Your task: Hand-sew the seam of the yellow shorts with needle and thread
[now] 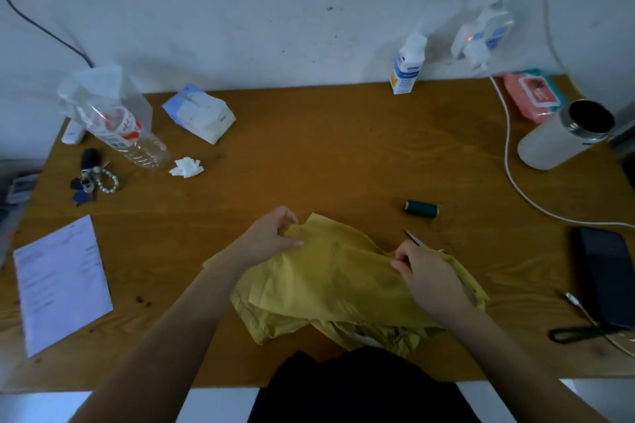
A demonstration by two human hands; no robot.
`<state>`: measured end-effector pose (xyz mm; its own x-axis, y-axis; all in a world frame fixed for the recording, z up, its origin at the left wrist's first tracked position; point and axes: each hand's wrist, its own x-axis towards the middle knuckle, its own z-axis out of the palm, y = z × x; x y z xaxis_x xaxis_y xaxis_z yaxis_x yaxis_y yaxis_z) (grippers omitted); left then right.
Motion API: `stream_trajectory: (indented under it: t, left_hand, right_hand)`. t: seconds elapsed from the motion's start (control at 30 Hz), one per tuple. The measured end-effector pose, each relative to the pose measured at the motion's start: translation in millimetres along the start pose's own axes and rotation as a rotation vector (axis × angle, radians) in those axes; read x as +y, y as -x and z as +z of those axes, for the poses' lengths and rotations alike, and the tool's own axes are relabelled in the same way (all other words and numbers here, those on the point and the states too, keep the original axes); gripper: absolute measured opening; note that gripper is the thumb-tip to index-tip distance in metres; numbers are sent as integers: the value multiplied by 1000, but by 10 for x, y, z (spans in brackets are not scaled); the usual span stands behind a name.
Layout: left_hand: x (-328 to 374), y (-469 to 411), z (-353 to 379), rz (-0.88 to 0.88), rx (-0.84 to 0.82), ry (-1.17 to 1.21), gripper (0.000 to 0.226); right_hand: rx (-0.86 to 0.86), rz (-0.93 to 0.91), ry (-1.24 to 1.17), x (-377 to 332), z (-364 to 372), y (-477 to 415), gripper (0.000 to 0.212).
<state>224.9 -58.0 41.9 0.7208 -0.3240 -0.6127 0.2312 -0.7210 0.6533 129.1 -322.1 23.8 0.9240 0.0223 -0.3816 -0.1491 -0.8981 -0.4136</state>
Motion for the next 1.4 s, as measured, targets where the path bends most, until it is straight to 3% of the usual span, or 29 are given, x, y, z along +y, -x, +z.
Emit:
stream_trajectory:
  t: [0.1, 0.27, 0.53, 0.73, 1.0, 1.17, 1.27, 1.4]
  left_hand:
    - [41, -154, -171, -154, -72, 140, 44]
    - [12, -433, -89, -204, 174, 420, 13]
    - [-137, -803, 347, -176, 346, 35, 10]
    - [-86, -889, 459, -56, 479, -80, 11]
    - [9, -972, 514, 29, 363, -264, 10]
    - [35, -942, 419, -98, 296, -116, 29]
    - [-17, -763, 281, -116, 312, -20, 23]
    - [-29, -305, 65, -69, 346, 206, 12]
  right_hand:
    - [2, 92, 15, 3, 43, -19, 9]
    - [-8, 183, 17, -13, 133, -33, 8]
    - [-1, 250, -8, -25, 210, -49, 8]
    - [9, 256, -13, -38, 194, -58, 9]
    - [0, 274, -23, -48, 162, -85, 9]
    - [36, 275, -91, -79, 108, -58, 9]
    - [85, 239, -158, -104, 19, 8, 7]
    - [99, 151, -274, -158, -185, 159, 21]
